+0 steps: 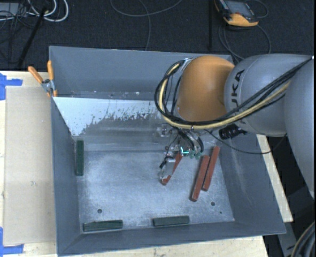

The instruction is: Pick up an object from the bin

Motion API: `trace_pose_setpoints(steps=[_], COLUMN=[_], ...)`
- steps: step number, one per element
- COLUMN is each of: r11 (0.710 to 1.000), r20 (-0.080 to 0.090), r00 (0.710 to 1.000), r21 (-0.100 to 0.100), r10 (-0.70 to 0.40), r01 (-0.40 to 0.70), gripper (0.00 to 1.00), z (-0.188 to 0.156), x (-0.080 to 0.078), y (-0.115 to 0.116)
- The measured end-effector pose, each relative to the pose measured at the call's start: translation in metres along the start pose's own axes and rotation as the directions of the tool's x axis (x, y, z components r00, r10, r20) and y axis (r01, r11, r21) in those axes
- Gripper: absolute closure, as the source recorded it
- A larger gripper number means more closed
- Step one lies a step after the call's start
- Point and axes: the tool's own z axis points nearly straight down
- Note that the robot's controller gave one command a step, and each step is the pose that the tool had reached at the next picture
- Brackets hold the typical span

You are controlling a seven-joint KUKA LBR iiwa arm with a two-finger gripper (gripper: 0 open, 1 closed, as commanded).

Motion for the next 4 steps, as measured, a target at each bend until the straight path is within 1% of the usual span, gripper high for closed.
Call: trace_pose_setpoints(steps=[1, 2, 3, 4], r11=[0.995, 0.933, 0.934, 0.851], r20=[0.002, 0.009, 0.009, 0.015], r00=[0.995, 0.933, 0.934, 0.851], r21=[0.0, 0.003, 0.003, 0.01], r10=[-0.101, -0.361, -0.357, -0.525], r01=[0.101, 0.361, 0.357, 0.525], gripper=[0.0, 0.0, 1.0, 1.0], z=[0.06, 0.066, 0.065, -0.08], x=[0.032, 0.027, 0.027, -0.006], y=[-0.084, -0.063, -0.064, -0.097])
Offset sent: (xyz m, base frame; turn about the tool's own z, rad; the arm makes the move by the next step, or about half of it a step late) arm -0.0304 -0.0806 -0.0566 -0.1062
